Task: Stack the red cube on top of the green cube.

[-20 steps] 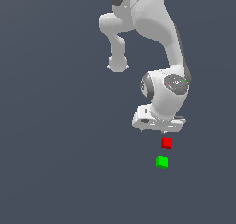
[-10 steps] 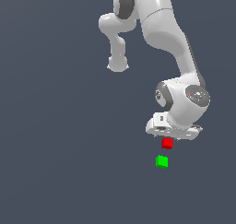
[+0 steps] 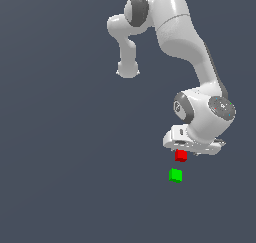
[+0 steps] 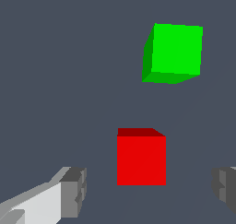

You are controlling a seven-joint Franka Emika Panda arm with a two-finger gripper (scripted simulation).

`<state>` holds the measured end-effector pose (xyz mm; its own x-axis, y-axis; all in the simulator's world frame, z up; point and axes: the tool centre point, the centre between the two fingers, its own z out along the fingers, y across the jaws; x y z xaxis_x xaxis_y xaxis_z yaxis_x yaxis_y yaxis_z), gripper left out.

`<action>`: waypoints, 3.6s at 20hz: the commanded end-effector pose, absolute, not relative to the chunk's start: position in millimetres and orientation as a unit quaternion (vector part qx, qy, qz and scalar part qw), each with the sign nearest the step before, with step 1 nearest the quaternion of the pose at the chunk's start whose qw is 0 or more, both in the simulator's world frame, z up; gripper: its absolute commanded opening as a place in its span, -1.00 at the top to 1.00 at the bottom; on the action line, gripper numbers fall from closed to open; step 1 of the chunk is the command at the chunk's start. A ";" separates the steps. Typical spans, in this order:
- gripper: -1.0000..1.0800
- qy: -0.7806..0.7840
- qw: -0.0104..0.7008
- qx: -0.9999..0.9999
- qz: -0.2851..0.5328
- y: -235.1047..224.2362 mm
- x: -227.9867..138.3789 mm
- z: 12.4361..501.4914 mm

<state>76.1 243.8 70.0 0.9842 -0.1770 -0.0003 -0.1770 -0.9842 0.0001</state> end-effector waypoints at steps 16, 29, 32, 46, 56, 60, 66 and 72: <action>-0.92 -0.089 0.000 0.996 0.000 243.8 75.9 20.1; 1.00 -0.089 0.000 0.996 0.000 244.3 77.2 19.9; 1.00 -0.090 0.000 0.996 0.000 244.0 77.0 19.6; 1.00 -0.090 0.000 0.996 0.000 243.5 75.7 83.0; 1.00 -0.090 0.000 0.996 0.000 243.8 76.7 120.2; 1.00 -0.090 0.000 0.996 0.000 243.9 77.1 119.6; 1.00 -0.090 0.000 0.996 0.000 240.2 83.6 114.8; 1.00 -0.090 0.000 0.996 0.000 231.8 98.4 104.0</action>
